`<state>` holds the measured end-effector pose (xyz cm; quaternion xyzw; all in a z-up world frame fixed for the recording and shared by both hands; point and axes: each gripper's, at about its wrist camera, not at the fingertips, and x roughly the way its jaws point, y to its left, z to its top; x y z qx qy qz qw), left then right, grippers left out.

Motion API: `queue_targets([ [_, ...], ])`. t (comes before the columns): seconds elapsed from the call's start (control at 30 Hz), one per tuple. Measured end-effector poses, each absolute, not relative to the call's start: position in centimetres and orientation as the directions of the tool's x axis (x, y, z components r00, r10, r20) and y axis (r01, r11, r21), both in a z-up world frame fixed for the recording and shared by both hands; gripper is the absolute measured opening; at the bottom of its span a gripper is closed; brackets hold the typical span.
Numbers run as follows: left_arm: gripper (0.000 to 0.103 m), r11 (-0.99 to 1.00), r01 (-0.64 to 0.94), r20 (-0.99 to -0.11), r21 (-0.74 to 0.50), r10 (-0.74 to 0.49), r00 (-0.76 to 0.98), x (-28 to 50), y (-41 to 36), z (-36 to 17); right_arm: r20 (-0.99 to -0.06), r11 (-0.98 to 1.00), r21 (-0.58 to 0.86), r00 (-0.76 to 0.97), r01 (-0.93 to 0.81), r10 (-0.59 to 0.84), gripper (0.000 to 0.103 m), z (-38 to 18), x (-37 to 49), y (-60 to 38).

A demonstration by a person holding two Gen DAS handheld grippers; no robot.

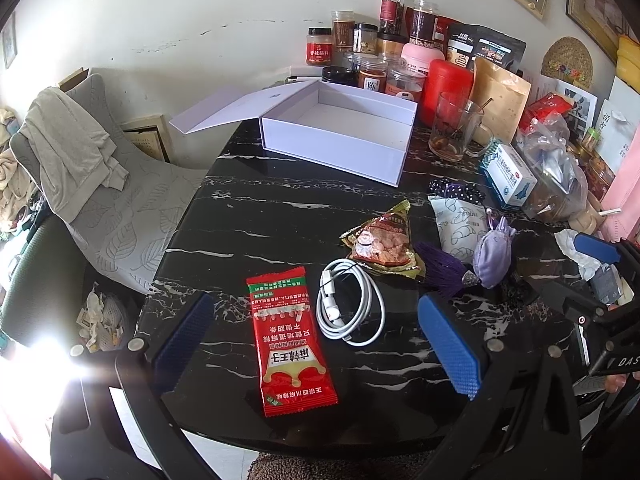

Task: Organize objects
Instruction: 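Move the left tool toward the red snack packet while the right tool approaches the black scrunchie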

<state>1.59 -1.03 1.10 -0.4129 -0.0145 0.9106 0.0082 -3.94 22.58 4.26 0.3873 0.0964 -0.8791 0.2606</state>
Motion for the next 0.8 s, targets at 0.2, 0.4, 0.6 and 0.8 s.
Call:
queue_targets([
  [0.2,0.102,-0.999,-0.011,-0.753,-0.040,0.037,-0.657,1.7,-1.3,1.5,-0.728,-0.846,0.037,-0.565,0.533,-0.388,0.102,4.3,-3.9,22.7],
  [0.4,0.102,-0.999,-0.006,-0.752,-0.039,0.033,-0.658,1.8,-1.3,1.6,-0.724,-0.849,0.042,-0.569,0.526,-0.389,0.102,4.4,-3.7,22.9],
  [0.6,0.102,-0.999,0.002,-0.756,-0.041,0.029,-0.654,2.3,-1.3,1.2,-0.726,-0.852,0.053,-0.566,0.522,-0.392,0.102,4.0,-3.5,23.2],
  [0.8,0.102,-0.999,0.000,-0.764,-0.048,0.037,-0.644,2.6,-1.1,0.4,-0.732,-0.852,0.054,-0.559,0.520,-0.388,0.102,3.4,-3.2,23.6],
])
